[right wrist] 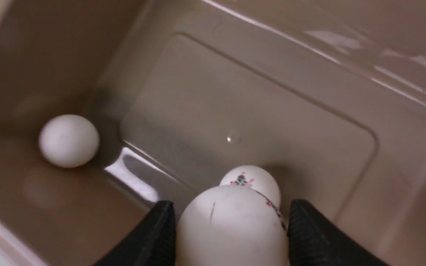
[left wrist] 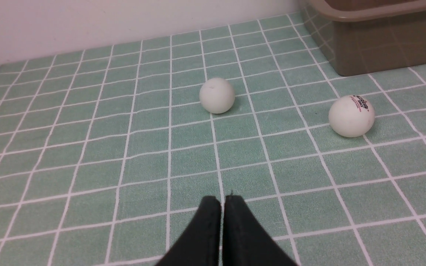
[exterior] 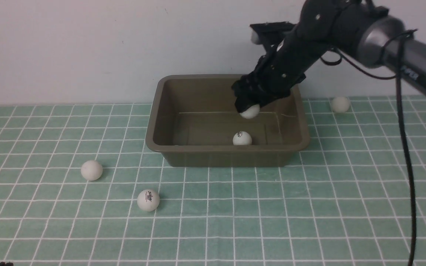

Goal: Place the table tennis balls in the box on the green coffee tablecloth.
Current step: 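Release the ping pong ball into the bin and lift the gripper away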

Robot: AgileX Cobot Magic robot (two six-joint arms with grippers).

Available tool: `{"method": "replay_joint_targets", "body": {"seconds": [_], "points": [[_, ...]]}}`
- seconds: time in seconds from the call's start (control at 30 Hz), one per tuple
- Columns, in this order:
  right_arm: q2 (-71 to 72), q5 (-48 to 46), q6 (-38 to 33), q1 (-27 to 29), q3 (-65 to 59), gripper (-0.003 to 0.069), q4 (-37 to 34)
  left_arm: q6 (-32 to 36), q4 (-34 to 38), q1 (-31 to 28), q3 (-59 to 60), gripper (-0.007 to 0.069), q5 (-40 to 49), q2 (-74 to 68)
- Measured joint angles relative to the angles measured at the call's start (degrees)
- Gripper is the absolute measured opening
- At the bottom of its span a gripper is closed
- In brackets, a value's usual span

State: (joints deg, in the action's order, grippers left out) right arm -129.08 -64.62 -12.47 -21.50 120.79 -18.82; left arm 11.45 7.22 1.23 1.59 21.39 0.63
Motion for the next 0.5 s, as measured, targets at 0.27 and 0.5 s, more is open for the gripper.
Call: {"method": "replay_joint_targets", "body": {"seconds": [0.27,0.5], "points": [[-2.6,2.83,0.71,-2.15,0.0,0.0435,0.17,0.0,0.0,0.0,0.0,-0.0004,0.0,0.0],[-2.08,2.54,0.71,-2.09,0.0,0.0538,2.18,0.0,0.0,0.0,0.0,-0.0004,0.0,0.0]]}}
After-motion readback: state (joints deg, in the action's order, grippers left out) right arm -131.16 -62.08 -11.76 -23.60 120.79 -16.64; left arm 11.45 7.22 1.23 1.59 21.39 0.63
